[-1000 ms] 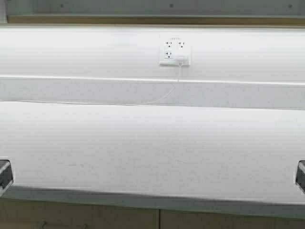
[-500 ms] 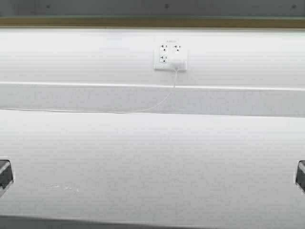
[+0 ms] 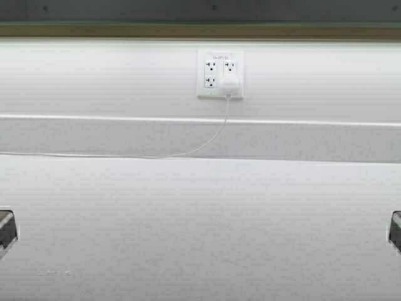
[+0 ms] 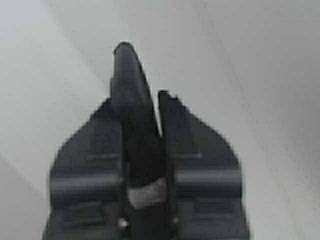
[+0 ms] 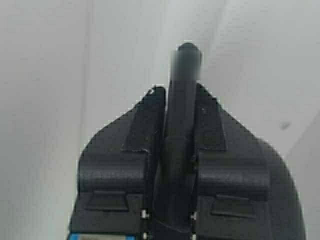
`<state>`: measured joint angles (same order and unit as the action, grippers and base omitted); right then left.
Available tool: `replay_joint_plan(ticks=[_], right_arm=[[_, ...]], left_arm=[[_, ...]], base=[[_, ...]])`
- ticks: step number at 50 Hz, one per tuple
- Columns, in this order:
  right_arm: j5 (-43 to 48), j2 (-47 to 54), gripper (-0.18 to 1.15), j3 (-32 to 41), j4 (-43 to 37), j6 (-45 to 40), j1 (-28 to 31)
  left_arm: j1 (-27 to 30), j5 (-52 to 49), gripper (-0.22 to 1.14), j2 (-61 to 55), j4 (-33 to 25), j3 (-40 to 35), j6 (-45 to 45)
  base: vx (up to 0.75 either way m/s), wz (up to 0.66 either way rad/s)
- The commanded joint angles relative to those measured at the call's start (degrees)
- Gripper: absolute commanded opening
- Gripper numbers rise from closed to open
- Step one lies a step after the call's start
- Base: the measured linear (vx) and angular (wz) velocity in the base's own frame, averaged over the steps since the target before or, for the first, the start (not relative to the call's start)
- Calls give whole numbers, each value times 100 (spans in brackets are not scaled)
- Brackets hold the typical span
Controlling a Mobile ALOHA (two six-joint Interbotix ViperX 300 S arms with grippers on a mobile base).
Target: Open the cabinet, put the pot inside, then close it
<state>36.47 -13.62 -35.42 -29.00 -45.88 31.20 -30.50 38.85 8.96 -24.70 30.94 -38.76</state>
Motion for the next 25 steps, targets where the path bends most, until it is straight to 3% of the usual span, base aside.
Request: replay_joint_plan(ticks=[1,25], right_arm=[[-105,0,8,9,149,229,132],[176,747,7,-167,483,-26,-185]], left_arm=[[-352,-132,4,-281,158,-281,-62],[-343,316,4,-940,193,-360,-281]], base=[[7,0],[4,3]])
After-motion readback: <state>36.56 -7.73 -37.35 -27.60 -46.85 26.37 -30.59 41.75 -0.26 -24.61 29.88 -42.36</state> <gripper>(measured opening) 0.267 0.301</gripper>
